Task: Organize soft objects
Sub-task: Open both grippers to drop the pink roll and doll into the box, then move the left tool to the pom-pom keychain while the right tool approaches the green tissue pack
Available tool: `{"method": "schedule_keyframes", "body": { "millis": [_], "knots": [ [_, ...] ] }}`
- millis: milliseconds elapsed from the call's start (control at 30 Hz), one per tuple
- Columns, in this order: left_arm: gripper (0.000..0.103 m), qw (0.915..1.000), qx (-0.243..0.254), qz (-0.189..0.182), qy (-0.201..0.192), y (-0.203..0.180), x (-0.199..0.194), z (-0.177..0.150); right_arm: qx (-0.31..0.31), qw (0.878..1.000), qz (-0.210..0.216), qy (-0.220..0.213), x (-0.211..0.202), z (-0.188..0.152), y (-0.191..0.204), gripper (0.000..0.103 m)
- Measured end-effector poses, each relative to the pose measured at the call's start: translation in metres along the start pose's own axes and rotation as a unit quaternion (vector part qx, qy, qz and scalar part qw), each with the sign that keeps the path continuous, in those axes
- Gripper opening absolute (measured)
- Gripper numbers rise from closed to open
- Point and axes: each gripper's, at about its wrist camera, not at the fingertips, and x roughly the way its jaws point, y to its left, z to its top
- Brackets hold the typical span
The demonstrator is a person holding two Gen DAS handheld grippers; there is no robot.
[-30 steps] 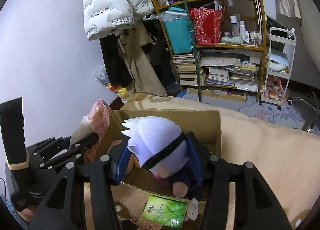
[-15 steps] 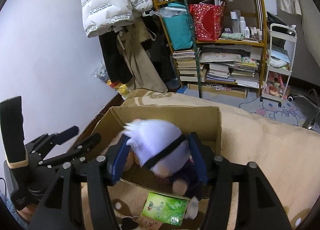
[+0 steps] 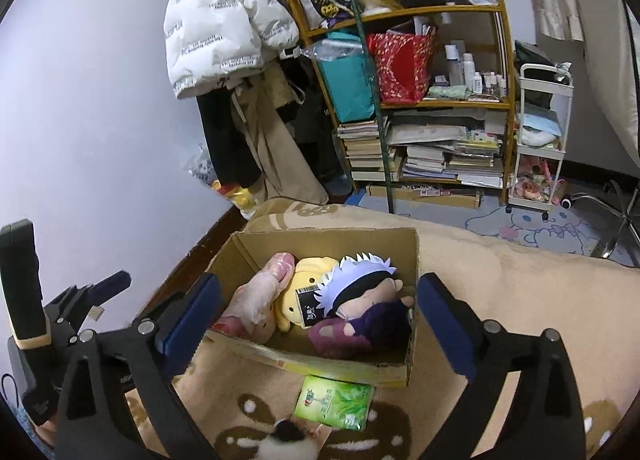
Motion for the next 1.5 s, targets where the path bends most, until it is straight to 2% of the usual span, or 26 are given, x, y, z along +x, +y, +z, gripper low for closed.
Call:
{"method": "schedule_keyframes", "body": {
  "millis": [333,633,1033,1200,1500],
  "knots": [
    [0.096,0.9995,-0.031,0.000,0.009,0.011,-0.034,-0.027,-0.006,1.000,-0.008,-0.001,-0.036,-0.017,-0.001,0.103],
    [0.096,0.9996,-0.013,0.008,0.023,0.001,-0.047,-0.059,-0.014,1.000,-0.010,0.019,-0.045,-0.044,0.000,0.103],
    [0.096,0.9980,0.004,0.004,0.063,-0.026,-0.027,-0.096,-0.013,0.998,-0.031,0.061,-0.021,-0.079,-0.009,0.103],
    [0.096,0.9967,0.015,0.017,0.078,-0.034,-0.013,-0.108,-0.010,0.996,-0.035,0.077,-0.007,-0.087,-0.013,0.103],
    [0.096,0.9945,0.004,0.025,0.101,-0.036,0.010,-0.119,-0.012,0.993,-0.048,0.109,0.026,-0.101,-0.016,0.103]
  ]
}}
